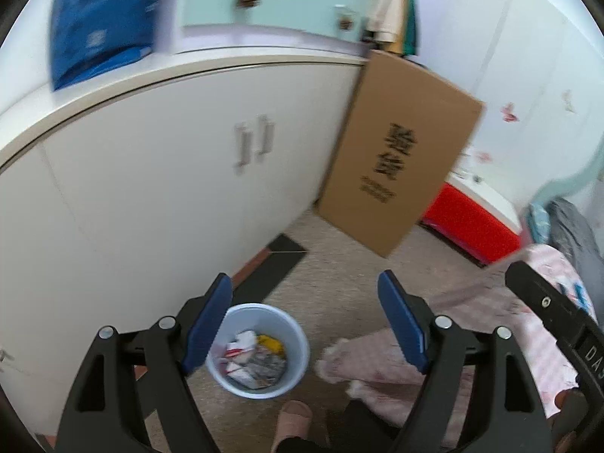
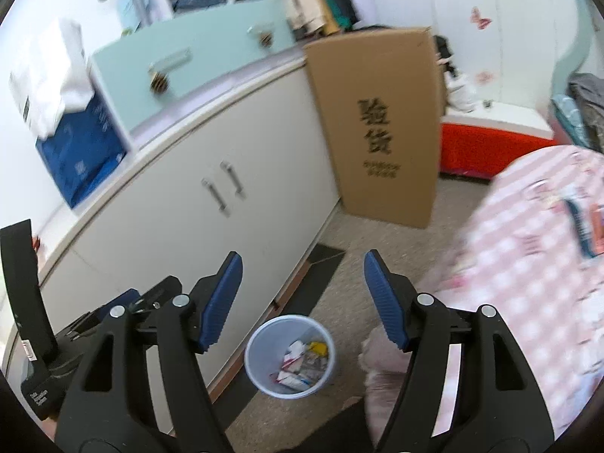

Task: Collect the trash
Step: 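Move both tools back toward the table, then grasp a blue-white tube with the left tool while the right tool grasps a blue snack wrapper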

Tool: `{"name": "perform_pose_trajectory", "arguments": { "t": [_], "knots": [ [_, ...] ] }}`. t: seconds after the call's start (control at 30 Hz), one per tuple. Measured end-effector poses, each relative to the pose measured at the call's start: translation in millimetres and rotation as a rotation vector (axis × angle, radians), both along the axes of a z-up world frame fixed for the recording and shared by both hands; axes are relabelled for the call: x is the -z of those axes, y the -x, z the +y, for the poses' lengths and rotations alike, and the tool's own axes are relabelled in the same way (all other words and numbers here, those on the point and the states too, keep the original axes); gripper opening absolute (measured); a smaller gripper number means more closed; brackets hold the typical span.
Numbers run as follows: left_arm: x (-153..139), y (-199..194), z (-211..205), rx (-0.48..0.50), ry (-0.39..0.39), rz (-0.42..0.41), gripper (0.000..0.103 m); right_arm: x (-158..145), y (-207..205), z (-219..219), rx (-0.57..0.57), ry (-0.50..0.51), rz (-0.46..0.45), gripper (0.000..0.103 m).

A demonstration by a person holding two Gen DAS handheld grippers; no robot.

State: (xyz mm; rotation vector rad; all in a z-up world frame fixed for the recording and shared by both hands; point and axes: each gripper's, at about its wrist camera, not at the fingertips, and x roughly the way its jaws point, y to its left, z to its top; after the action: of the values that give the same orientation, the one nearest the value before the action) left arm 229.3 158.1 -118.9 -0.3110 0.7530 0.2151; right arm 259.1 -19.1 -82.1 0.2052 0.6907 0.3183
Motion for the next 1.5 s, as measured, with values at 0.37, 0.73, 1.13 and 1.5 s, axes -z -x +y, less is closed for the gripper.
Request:
{"name": "perform_pose_trajectory", "arguments": {
  "t": [0.37, 0.73, 1.13, 1.5],
  "knots": [
    [-24.6, -41.3, -151.1, 0.273, 0.017, 0.0, 0.078, -19.2, 14.7, -162.8, 0.241, 0.044, -0.023, 0.068],
    [-5.7, -81.5, -263.3, 0.459, 0.034, 0.084, 0.078, 4.4, 18.3, -293.4, 0.461, 0.039, 0.04, 0.07],
    [6.7, -103.7, -328.8, 0.549, 0.036, 0.108, 0.077, 31.3, -9.4, -311.1, 0.415, 0.011, 0.123, 0.075],
    [18.1, -102.1, -363.3, 0.687, 0.003, 0.072, 0.006, 46.5, -25.4, -295.2, 0.312, -0.011, 0.182, 0.021]
  ]
}}
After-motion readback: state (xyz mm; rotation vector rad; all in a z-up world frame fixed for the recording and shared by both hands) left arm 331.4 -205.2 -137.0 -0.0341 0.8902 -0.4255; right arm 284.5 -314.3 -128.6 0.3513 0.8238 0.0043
